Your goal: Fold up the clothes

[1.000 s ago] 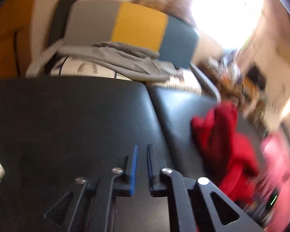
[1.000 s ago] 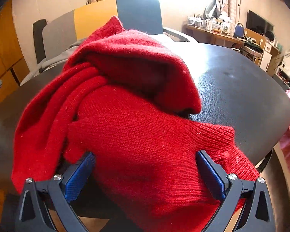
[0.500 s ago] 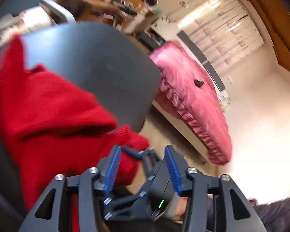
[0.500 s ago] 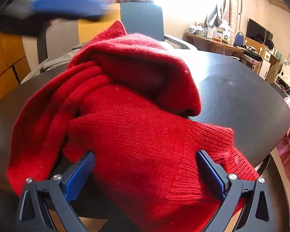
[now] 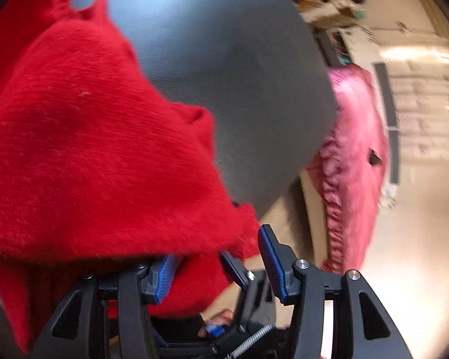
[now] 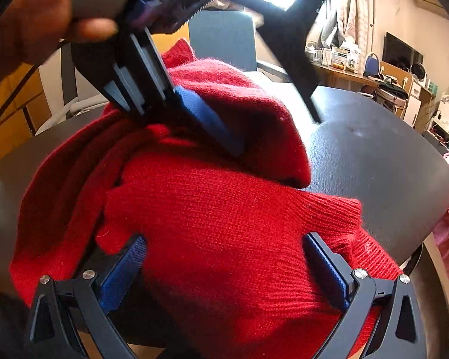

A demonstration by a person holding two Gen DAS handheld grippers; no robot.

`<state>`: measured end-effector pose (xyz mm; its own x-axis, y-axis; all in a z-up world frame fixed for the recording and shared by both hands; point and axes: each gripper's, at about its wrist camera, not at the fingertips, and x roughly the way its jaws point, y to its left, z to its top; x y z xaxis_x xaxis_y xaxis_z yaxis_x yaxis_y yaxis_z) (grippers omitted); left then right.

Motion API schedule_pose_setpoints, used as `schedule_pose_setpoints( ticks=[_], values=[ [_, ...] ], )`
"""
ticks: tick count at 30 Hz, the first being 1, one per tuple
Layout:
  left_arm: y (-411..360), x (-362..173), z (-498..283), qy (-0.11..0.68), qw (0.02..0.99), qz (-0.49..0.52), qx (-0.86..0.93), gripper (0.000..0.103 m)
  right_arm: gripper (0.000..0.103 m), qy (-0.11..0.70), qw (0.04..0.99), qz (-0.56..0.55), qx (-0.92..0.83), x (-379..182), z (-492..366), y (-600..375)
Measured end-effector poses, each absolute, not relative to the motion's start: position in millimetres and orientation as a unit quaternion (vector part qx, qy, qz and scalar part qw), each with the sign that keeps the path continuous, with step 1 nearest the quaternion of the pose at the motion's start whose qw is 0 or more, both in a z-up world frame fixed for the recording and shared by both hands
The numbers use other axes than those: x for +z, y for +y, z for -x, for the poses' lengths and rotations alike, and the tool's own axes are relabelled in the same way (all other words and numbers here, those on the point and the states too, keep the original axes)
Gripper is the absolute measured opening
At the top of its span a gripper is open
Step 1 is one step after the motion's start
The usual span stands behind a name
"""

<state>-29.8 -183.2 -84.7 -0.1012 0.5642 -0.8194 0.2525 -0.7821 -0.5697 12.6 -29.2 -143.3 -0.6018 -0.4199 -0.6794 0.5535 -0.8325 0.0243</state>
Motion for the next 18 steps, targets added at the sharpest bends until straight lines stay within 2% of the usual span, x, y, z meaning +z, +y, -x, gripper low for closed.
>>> schedule_pose_setpoints(
  ticks=[1,3,5,6,12,18],
  values=[
    [-183.6,-88.3,32.3,-0.311,0.102,0.654,0.683,0.048,0.103,0.095,0.273,-0.352,-0.890,-143.5,-12.2,-29.8],
    [-191.8,-93.0,33.8,-0.334,0.090,0.631,0.694,0.024,0.103,0.096,0.272,-0.352,-0.890,-143.5,-11.7,-31.3],
    [-203.3,-91.4,31.0,-0.359,0.091,0.604,0.706,0.008,0.103,0.097,0.273,-0.351,-0.890,-144.0,-11.5,-31.8],
    [-210.0,-87.5,28.3,-0.368,0.092,0.587,0.715,0.005,0.103,0.097,0.273,-0.350,-0.891,-144.3,-11.3,-32.0],
    [-304.7,-16.1,-24.9,-0.450,0.106,0.410,0.786,0.005,0.103,0.098,0.272,-0.348,-0.892,-146.2,-7.9,-33.6],
    [-436.5,-1.4,-155.7,-0.501,-0.012,0.300,0.812,0.005,0.103,0.104,0.268,-0.342,-0.895,-146.0,-7.4,-33.0]
  ],
)
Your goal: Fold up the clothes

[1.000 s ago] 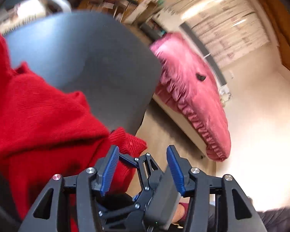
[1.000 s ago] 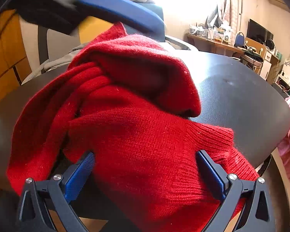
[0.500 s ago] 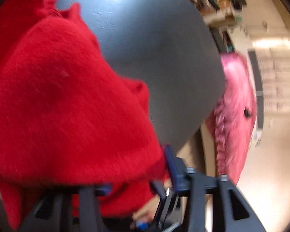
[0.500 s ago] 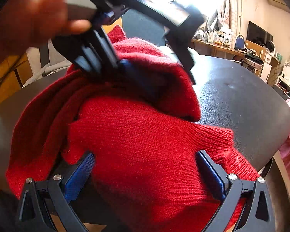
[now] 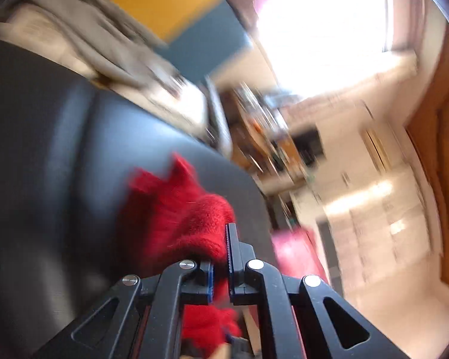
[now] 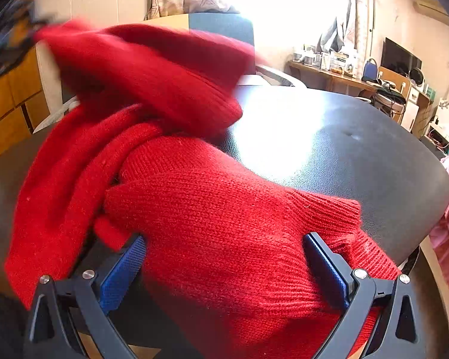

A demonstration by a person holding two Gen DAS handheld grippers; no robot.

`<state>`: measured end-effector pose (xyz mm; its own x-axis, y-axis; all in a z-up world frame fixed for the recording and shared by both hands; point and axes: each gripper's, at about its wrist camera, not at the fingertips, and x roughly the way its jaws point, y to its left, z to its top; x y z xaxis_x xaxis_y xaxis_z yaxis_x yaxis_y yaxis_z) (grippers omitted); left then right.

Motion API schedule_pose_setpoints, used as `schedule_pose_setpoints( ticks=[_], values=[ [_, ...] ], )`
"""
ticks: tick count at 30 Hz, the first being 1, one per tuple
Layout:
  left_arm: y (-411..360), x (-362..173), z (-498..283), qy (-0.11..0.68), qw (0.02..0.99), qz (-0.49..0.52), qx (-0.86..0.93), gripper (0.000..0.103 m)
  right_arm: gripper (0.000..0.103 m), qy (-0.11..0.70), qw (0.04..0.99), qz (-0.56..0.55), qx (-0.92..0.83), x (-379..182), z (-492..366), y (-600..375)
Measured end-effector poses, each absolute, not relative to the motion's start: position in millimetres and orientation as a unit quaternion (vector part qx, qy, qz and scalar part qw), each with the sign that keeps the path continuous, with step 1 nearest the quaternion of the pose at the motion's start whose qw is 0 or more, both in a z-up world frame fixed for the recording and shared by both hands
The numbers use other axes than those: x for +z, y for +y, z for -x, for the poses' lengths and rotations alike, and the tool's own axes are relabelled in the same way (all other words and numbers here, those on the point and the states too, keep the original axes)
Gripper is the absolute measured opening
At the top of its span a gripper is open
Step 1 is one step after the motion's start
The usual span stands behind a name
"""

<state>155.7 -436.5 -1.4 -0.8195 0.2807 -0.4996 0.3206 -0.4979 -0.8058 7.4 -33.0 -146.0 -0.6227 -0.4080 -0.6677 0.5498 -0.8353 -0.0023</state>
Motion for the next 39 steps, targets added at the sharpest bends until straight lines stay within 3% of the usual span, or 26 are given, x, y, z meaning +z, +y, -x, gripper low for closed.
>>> schedule_pose_setpoints(
  ticks=[4,6,8,13,18,20,23,27,29,33,39],
  values=[
    [-491.7,-26.7,-229.8,0.522,0.092,-0.289,-0.797,0.006,0.103,0.105,0.263,-0.339,-0.897,-146.6,-3.9,-34.1],
    [-488.5,-51.4,-250.7,0.521,0.123,-0.324,-0.780,0.019,0.103,0.110,0.262,-0.337,-0.898,-147.2,-9.7,-36.2],
    [-485.2,-75.2,-271.1,0.517,0.155,-0.357,-0.763,0.021,0.103,0.112,0.261,-0.335,-0.898,-148.4,-8.9,-36.0],
    [-478.5,-84.4,-288.6,0.444,0.190,-0.385,-0.787,0.024,0.103,0.117,0.261,-0.335,-0.898,-149.2,-15.1,-37.2],
    [-450.5,-52.2,-262.1,0.309,0.163,-0.402,-0.846,0.029,0.103,0.128,0.262,-0.357,-0.887,-136.9,-12.3,-41.7],
    [-440.4,-47.7,-246.2,0.277,0.142,-0.398,-0.863,0.029,0.097,0.122,0.274,-0.357,-0.885,-120.8,-16.3,-43.1],
    [-428.3,-49.8,-220.3,0.240,0.116,-0.405,-0.875,0.029,0.096,0.106,0.349,-0.342,-0.866,-93.6,-38.1,-55.0],
    [-428.2,-67.2,-193.9,0.218,0.113,-0.435,-0.866,0.029,0.096,0.122,0.418,-0.360,-0.825,-96.9,-64.8,-90.5],
    [-435.2,-78.5,-184.9,0.216,0.119,-0.452,-0.857,0.029,0.096,0.117,0.435,-0.383,-0.807,-108.5,-69.4,-106.5],
    [-459.7,-103.3,-179.6,0.281,0.104,-0.467,-0.832,0.030,0.092,0.136,0.452,-0.414,-0.778,-132.0,-80.0,-133.7],
    [-482.5,-114.9,-188.7,0.365,0.076,-0.442,-0.816,0.030,0.093,0.257,0.413,-0.384,-0.785,-153.0,-102.1,-160.3]
  ],
)
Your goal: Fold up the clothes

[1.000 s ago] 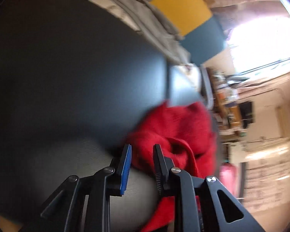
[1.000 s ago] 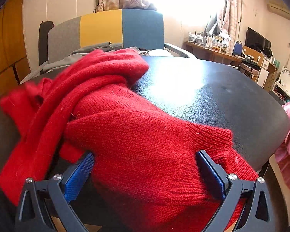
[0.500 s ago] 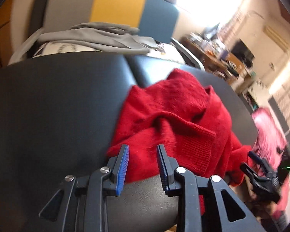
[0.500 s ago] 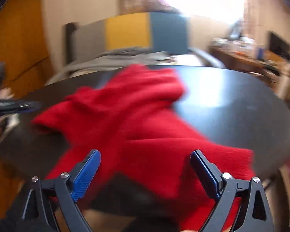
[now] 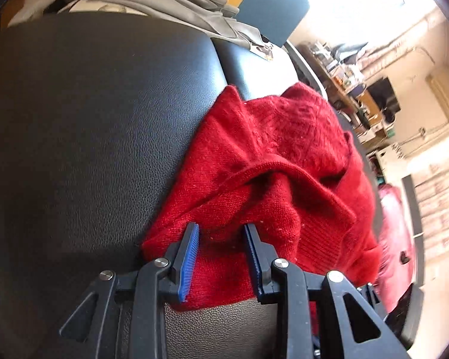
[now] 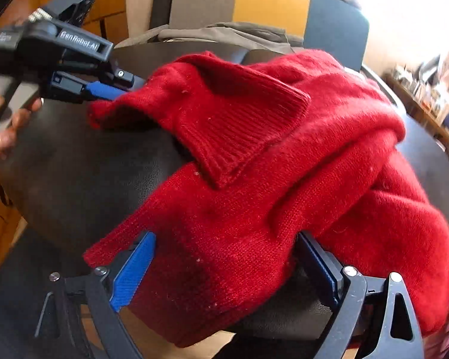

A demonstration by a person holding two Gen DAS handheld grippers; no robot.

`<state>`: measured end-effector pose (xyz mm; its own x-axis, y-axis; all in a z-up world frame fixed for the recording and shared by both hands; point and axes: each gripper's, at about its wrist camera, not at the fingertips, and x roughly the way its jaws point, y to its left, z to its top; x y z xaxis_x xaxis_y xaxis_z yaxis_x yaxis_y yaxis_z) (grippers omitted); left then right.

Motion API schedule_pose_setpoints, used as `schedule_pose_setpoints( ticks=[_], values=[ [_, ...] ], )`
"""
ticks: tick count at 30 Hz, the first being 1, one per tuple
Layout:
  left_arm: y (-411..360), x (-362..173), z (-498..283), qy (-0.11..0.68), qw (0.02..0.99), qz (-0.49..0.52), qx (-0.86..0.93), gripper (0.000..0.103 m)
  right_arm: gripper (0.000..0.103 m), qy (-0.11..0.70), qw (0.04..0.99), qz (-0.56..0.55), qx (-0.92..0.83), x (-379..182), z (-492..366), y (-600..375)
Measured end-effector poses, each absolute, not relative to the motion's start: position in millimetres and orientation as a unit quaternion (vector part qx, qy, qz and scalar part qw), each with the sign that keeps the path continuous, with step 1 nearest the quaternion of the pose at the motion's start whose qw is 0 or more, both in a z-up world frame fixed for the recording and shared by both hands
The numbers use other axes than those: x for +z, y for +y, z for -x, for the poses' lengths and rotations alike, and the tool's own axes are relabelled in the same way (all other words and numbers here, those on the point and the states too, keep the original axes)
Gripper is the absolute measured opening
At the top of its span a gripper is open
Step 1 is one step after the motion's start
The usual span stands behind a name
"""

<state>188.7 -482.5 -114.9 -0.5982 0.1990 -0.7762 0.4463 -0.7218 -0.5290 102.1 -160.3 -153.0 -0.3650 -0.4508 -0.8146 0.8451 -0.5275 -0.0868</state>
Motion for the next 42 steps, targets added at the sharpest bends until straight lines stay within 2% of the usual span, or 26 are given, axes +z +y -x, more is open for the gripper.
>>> schedule_pose_setpoints(
  ticks=[2,3,4,5,6,7,14,17,21,24,25,26,28,31,34,38,41,42],
  values=[
    [-478.4,-114.4,-190.0,0.361,0.077,-0.439,-0.819,0.030,0.085,0.257,0.415,-0.383,-0.784,-151.6,-102.3,-158.9],
    [-475.9,-114.2,-190.0,0.357,0.079,-0.437,-0.822,0.030,0.074,0.258,0.419,-0.382,-0.782,-149.6,-102.9,-158.0],
    [-473.0,-114.3,-190.0,0.354,0.081,-0.436,-0.823,0.030,0.058,0.258,0.425,-0.381,-0.780,-146.3,-103.3,-157.0],
    [-470.9,-114.1,-189.9,0.353,0.083,-0.435,-0.824,0.030,0.048,0.254,0.431,-0.383,-0.777,-141.9,-102.2,-155.7],
    [-469.9,-114.3,-189.4,0.352,0.084,-0.435,-0.824,0.030,0.029,0.249,0.434,-0.387,-0.774,-138.4,-98.8,-154.1],
    [-468.8,-114.4,-188.8,0.352,0.084,-0.434,-0.825,0.030,0.026,0.245,0.436,-0.392,-0.772,-135.1,-94.8,-152.4],
    [-465.3,-116.0,-186.2,0.352,0.085,-0.434,-0.825,0.030,0.025,0.241,0.427,-0.378,-0.785,-100.7,-58.9,-133.5],
    [-465.2,-116.0,-185.2,0.350,0.087,-0.435,-0.825,0.030,0.025,0.250,0.397,-0.337,-0.816,-67.0,-29.6,-118.1],
    [-466.5,-116.2,-182.9,0.348,0.090,-0.437,-0.824,0.030,0.026,0.282,0.277,-0.291,-0.871,-25.8,52.4,-95.5],
    [-466.4,-115.9,-182.0,0.346,0.093,-0.439,-0.824,0.030,0.060,0.287,0.145,-0.306,-0.896,-14.2,135.6,-69.5],
    [-466.0,-115.7,-181.9,0.346,0.094,-0.440,-0.824,0.030,0.060,0.257,0.124,-0.323,-0.902,-11.2,156.6,-54.6],
    [-465.2,-115.6,-181.9,0.345,0.095,-0.440,-0.824,0.030,0.061,0.224,0.123,-0.335,-0.907,-8.4,166.5,-42.1],
    [-463.8,-115.3,-182.0,0.342,0.097,-0.441,-0.824,0.030,0.069,0.183,0.123,-0.334,-0.917,-3.6,163.3,-23.1],
    [-453.0,-102.6,-185.5,0.302,0.091,-0.435,-0.843,0.030,0.073,0.155,0.183,-0.340,-0.909,-16.3,127.0,-14.4],
    [-438.7,-85.2,-190.5,0.247,0.082,-0.426,-0.867,0.031,0.074,0.163,0.260,-0.363,-0.880,-42.9,77.5,-23.1],
    [-419.5,-61.9,-197.2,0.173,0.070,-0.411,-0.892,0.037,0.075,0.187,0.311,-0.390,-0.846,-82.0,10.8,-34.6],
    [-404.3,-45.7,-200.8,0.111,0.060,-0.401,-0.907,0.043,0.088,0.161,0.320,-0.410,-0.839,-102.5,-8.4,-32.3],
    [-394.0,-46.9,-194.1,0.067,0.057,-0.411,-0.907,0.044,0.092,0.147,0.319,-0.416,-0.839,-107.5,-9.2,-32.0]
  ],
)
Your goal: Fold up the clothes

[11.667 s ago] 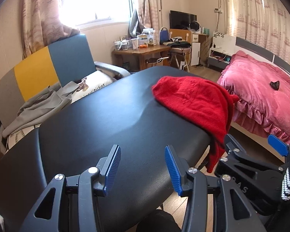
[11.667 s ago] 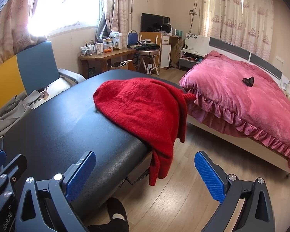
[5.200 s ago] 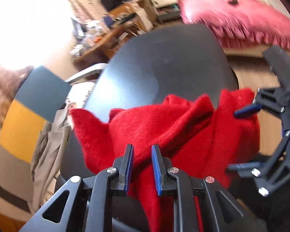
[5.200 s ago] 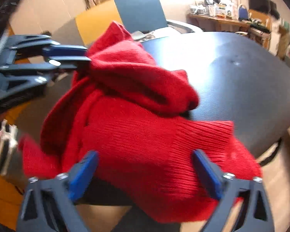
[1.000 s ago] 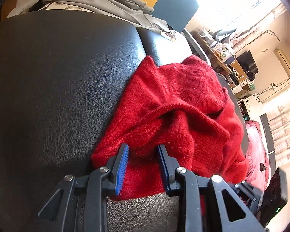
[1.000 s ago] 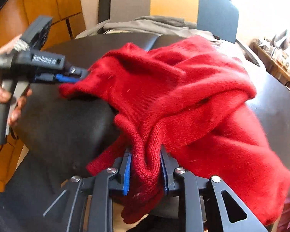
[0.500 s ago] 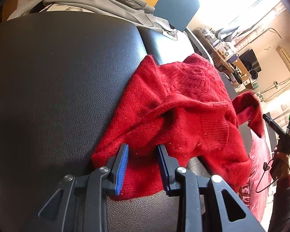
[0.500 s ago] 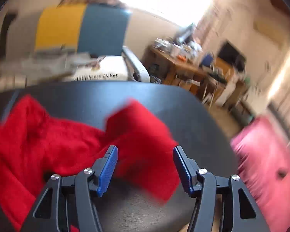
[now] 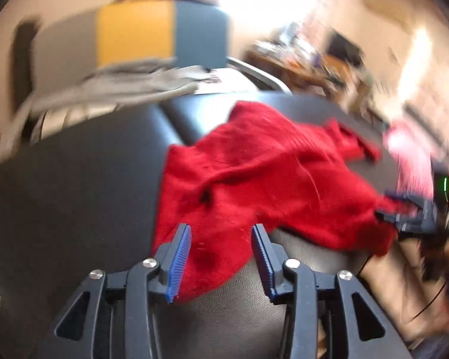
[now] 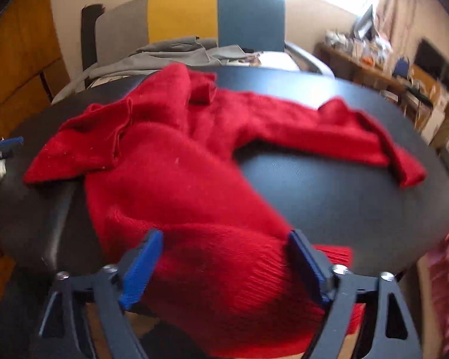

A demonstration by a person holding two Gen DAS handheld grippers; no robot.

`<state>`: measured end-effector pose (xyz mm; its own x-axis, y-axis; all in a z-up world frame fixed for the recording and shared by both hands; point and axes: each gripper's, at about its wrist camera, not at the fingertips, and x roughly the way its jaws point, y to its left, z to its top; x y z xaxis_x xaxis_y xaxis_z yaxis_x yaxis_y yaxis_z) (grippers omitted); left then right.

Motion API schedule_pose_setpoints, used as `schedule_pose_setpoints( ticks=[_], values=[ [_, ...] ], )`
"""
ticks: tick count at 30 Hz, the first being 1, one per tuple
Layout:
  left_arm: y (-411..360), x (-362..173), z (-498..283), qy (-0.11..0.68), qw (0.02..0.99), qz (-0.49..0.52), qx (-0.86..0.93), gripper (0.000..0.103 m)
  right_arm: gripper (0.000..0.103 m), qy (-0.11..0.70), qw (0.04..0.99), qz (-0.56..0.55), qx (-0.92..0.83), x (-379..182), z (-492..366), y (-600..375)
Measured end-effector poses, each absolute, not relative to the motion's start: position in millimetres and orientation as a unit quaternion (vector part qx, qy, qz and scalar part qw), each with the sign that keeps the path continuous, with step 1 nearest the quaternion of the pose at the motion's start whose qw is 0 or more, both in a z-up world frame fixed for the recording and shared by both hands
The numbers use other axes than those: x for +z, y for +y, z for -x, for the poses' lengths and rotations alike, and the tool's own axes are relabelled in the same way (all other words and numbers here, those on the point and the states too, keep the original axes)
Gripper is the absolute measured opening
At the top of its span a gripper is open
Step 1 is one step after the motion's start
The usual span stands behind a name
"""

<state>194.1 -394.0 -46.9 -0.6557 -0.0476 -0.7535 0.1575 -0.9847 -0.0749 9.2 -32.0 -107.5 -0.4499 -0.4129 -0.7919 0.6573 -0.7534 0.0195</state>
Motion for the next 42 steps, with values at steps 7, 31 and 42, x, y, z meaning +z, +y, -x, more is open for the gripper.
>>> schedule_pose_setpoints(
  ticks=[7,31,42],
  values=[
    [-394.9,-76.4,-146.1,0.006,0.028,-0.498,-0.867,0.044,0.103,0.112,0.312,-0.426,-0.842,-127.8,-6.5,-33.9],
    [-578.2,-77.0,-363.4,0.499,0.276,-0.233,-0.788,0.023,0.103,0.131,0.360,-0.463,-0.800,-119.4,-24.8,-55.8],
    [-394.7,-42.7,-167.8,0.212,0.058,-0.384,-0.897,0.028,0.084,0.047,0.389,-0.414,-0.822,-63.7,-2.9,-31.2]
  ],
)
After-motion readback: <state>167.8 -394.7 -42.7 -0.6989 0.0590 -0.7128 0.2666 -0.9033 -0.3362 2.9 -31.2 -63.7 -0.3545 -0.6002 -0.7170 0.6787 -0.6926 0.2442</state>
